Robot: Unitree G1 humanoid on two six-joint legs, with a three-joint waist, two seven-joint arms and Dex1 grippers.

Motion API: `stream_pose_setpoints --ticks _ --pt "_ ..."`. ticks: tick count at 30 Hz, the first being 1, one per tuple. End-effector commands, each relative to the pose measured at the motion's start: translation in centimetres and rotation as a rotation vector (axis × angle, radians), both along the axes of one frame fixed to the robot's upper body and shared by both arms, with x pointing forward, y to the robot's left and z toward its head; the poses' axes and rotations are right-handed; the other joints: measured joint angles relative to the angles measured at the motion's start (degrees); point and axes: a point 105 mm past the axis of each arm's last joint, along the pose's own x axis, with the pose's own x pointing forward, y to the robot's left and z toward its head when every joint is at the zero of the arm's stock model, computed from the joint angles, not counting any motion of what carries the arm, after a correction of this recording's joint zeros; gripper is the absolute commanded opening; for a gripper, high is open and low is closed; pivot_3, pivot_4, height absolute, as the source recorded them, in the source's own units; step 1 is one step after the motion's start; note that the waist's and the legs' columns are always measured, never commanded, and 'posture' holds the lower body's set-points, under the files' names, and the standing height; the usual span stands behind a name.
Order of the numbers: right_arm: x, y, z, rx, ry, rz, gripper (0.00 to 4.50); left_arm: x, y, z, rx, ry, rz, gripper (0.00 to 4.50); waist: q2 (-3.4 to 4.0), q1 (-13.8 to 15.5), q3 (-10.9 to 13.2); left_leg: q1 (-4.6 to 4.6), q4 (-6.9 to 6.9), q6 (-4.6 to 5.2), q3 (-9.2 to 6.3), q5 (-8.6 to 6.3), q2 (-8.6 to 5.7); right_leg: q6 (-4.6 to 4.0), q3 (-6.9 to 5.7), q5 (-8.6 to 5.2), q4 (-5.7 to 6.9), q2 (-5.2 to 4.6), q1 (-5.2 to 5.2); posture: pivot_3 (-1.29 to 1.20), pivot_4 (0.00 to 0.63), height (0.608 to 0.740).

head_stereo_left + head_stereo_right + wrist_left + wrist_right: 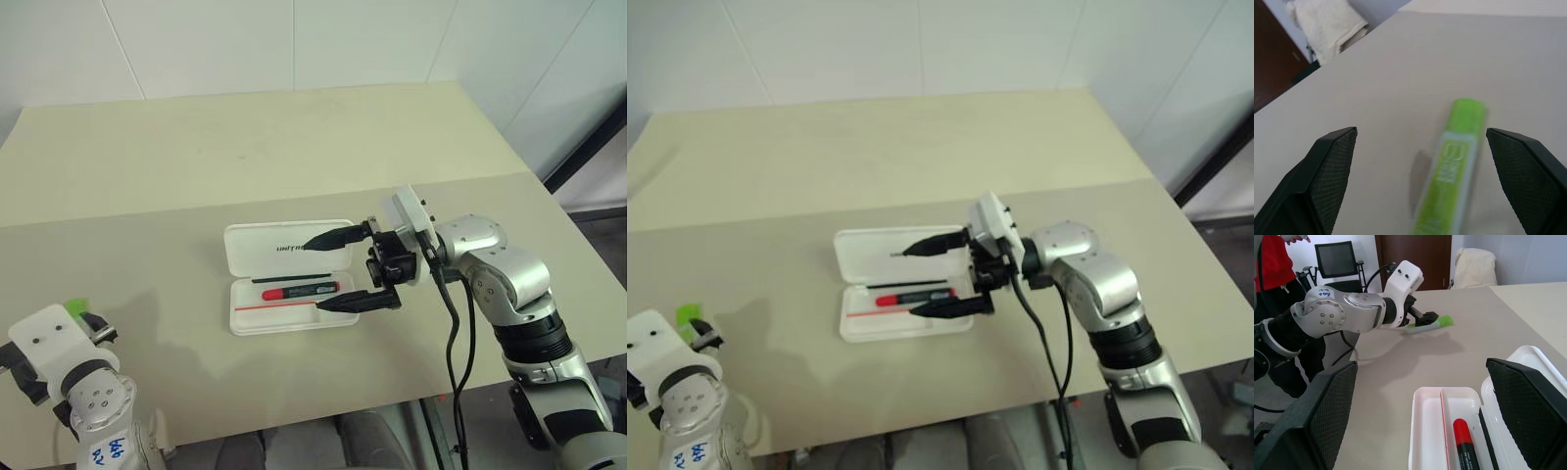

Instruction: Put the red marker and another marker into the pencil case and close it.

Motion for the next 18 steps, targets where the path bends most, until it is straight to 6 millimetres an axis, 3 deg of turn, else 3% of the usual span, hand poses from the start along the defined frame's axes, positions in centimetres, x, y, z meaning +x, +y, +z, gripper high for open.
stream_pose_setpoints --ticks 1,5,9,18 --pt "-0.2 -0.2 0.8 0.024 -0.046 -0.005 4.45 -0.8 -1.7 -2.7 -0.179 -0.007 0.041 4.50 -0.01 0.0 0.0 0.00 0.00 0.00 0.00 0.00 0.00 0.00 0.00 0.00 0.00 0.00 0.00 0.00 0.150 0.740" --pt "-0.1 -0.3 0.8 0.021 -0.050 -0.009 4.45 -0.3 -1.8 -2.9 -0.189 -0.038 -0.006 4.50 -0.01 0.0 0.0 0.01 -0.01 0.00 0.00 0.00 0.00 0.00 0.00 0.00 -0.02 0.00 0.01 0.00 0.150 0.740" --pt "0.0 -0.2 0.8 0.019 -0.055 -0.016 4.45 1.0 -3.0 -3.8 -0.312 -0.099 -0.118 4.50 -0.02 0.0 0.0 -0.01 0.00 0.00 0.00 0.00 0.00 -0.01 0.00 0.00 -0.06 0.00 0.01 0.00 0.150 0.740" --pt "0.2 -0.3 0.7 0.009 -0.067 -0.035 4.45 0.5 -2.8 -5.6 -0.374 -0.040 -0.117 4.50 -0.02 0.2 0.0 0.01 -0.02 -0.02 0.00 -0.01 0.00 0.00 0.00 0.00 -0.17 -0.01 0.08 0.00 0.150 0.740"
